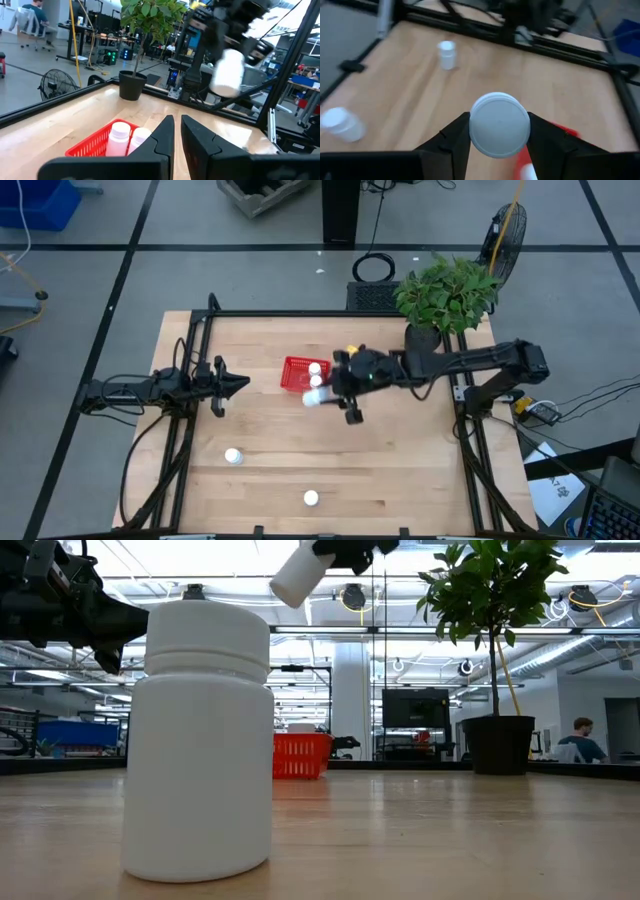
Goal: Pick and place pill bottles into a basket
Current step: Put the white pill bottle into the red basket
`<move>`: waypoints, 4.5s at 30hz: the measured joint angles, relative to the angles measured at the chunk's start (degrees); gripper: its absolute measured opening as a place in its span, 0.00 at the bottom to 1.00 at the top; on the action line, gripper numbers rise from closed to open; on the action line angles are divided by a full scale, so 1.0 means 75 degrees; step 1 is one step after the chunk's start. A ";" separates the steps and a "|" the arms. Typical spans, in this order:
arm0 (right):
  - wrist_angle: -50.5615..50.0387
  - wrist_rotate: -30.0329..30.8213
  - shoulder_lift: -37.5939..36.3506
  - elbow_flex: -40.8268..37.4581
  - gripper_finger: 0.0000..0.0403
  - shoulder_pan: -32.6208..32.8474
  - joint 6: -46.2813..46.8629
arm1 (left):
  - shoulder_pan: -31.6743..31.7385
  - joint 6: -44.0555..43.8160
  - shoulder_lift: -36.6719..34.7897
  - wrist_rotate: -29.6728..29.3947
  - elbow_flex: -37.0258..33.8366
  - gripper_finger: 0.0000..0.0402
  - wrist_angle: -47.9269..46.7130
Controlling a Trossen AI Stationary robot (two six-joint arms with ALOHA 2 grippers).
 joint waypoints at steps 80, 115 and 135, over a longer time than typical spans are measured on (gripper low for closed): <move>-0.3472 -0.1593 0.5566 0.4641 0.44 -0.1931 -0.1684 | -0.0001 0.0000 0.0001 0.0006 0.0000 0.09 0.0000; -0.3927 -0.0995 0.3009 0.3648 0.03 -0.0081 -0.0654 | -0.0001 0.0000 -0.0001 0.0010 0.0000 0.09 0.0017; 0.0886 0.0566 -0.4156 -0.3983 0.00 0.1575 0.1663 | -0.0001 0.0001 0.0000 0.0006 0.0000 0.09 0.0003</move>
